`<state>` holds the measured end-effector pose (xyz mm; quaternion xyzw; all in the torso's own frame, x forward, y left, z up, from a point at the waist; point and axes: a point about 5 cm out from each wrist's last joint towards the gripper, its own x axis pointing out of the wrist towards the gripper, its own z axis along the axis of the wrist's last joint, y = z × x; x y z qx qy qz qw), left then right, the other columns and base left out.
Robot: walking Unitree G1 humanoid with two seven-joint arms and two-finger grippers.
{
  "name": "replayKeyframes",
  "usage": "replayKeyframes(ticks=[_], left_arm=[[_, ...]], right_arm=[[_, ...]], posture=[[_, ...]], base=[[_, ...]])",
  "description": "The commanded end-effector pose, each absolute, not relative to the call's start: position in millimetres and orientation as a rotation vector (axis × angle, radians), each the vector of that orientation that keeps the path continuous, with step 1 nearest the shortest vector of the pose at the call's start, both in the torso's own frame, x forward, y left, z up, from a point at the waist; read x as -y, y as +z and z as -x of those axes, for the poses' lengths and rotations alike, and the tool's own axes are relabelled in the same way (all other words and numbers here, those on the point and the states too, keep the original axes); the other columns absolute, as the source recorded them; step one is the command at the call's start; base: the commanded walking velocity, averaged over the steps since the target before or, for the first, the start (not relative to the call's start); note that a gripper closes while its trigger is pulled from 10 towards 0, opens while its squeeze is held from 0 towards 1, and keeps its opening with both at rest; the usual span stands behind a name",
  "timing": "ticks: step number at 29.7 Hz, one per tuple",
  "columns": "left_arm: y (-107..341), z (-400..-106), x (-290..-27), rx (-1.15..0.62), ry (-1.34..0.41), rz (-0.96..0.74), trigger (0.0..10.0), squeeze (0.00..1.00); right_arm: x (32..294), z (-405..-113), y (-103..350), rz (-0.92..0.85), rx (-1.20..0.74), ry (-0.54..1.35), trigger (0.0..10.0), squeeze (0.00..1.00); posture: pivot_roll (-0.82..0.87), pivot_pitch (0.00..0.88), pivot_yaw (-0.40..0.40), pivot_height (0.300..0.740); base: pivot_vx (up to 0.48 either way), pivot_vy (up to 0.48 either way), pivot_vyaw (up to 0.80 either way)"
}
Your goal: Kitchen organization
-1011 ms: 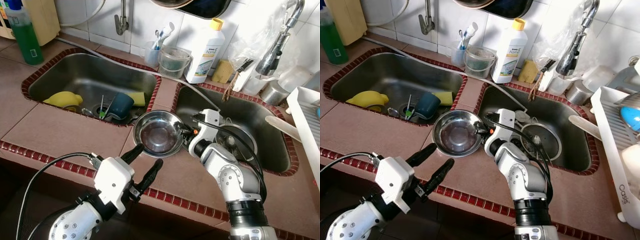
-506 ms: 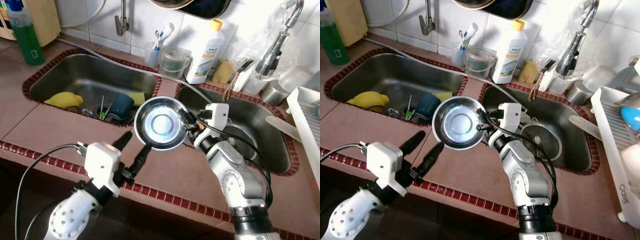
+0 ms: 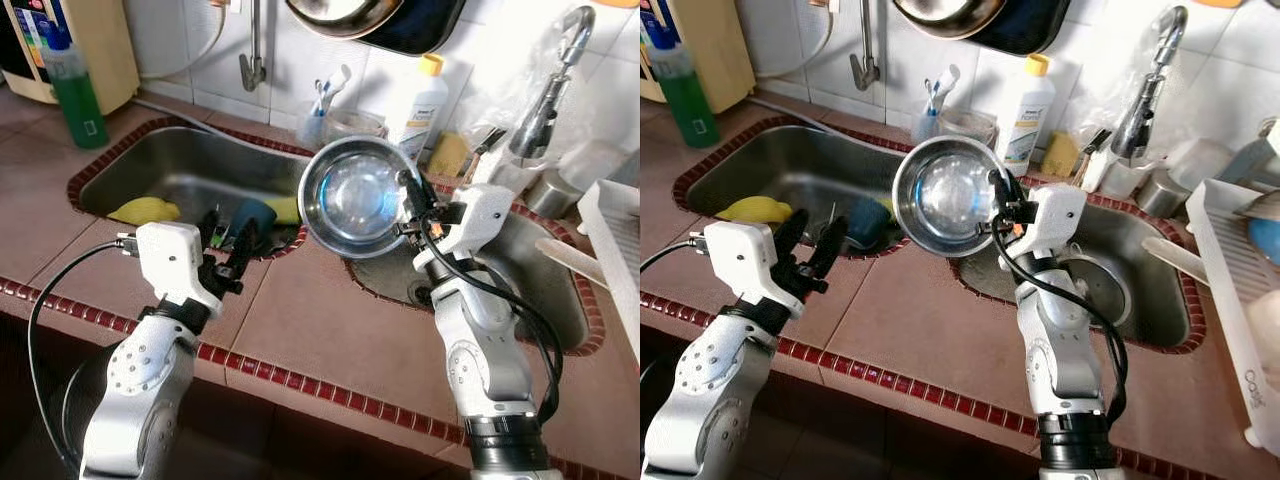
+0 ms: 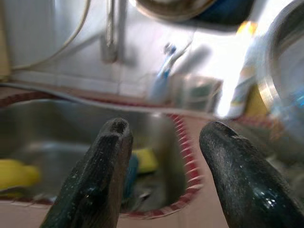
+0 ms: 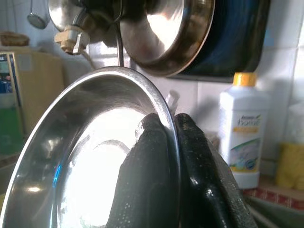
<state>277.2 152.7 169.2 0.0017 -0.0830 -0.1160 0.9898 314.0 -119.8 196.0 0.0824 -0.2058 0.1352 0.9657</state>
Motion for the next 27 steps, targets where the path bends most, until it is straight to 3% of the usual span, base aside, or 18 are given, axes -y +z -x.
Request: replayKeyframes(ticks=[1,15,27], left_arm=[[169,-285,-155,0.171,-0.205,-0.026,10.0,0.0],[187,-316,-146,0.259,-0.204,-0.03,10.0,0.0],[170,-312,-137,0.177,-0.257,0.032,10.0,0.0]], right_arm=[[123,-311,193,-0.126,0.441,0.236,10.0,0.0],[121,-314,190,-0.097,0.501,0.162,10.0,0.0],[111,-308,183,-0.075,0.503,0.175,10.0,0.0]], posture=[[-0.09,0.0,-0.103,0.732],[-0.1,0.0,-0.104,0.732],[-0.12,0.0,-0.062,0.732]], base=[[0.0,0.0,0.0],[0.0,0.0,0.0],[0.0,0.0,0.0]])
